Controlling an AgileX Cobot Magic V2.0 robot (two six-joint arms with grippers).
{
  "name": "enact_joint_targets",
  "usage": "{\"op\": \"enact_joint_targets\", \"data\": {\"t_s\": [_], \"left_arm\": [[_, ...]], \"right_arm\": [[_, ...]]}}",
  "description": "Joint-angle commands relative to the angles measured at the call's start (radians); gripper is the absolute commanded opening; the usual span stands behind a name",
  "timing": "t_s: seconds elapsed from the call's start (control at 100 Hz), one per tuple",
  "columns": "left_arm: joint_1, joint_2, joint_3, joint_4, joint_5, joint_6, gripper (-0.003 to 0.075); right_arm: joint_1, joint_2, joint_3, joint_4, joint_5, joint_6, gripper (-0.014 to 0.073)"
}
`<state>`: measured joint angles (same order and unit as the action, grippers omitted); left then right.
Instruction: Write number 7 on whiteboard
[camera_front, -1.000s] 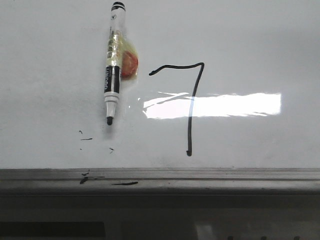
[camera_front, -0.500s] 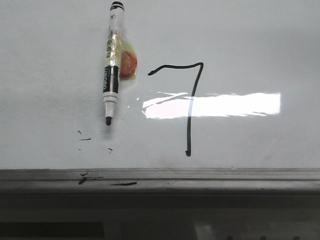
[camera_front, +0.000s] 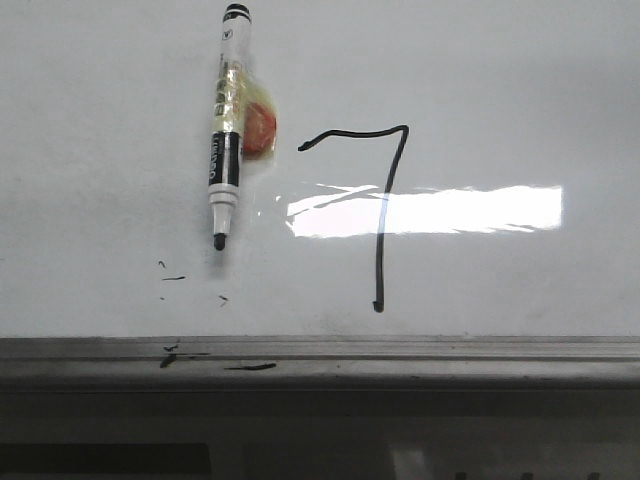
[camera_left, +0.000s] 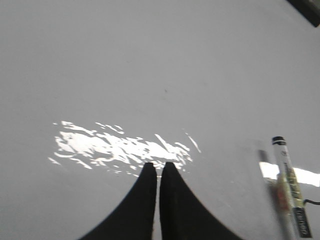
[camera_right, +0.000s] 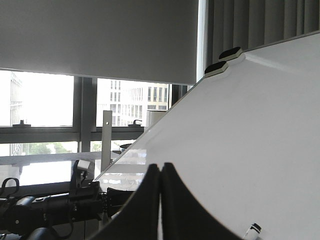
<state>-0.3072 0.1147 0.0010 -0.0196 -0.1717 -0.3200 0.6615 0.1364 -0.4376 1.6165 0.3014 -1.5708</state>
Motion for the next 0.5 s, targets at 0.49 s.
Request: {"op": "enact_joint_targets", "data": {"t_s": [0.49], "left_arm": [[0.137, -0.094, 0.022, 0.031, 0.465, 0.009, -0.002]], "right_arm": [[-0.002, 0.011, -0.022, 0.003, -0.007, 0.002, -0.0064]]}}
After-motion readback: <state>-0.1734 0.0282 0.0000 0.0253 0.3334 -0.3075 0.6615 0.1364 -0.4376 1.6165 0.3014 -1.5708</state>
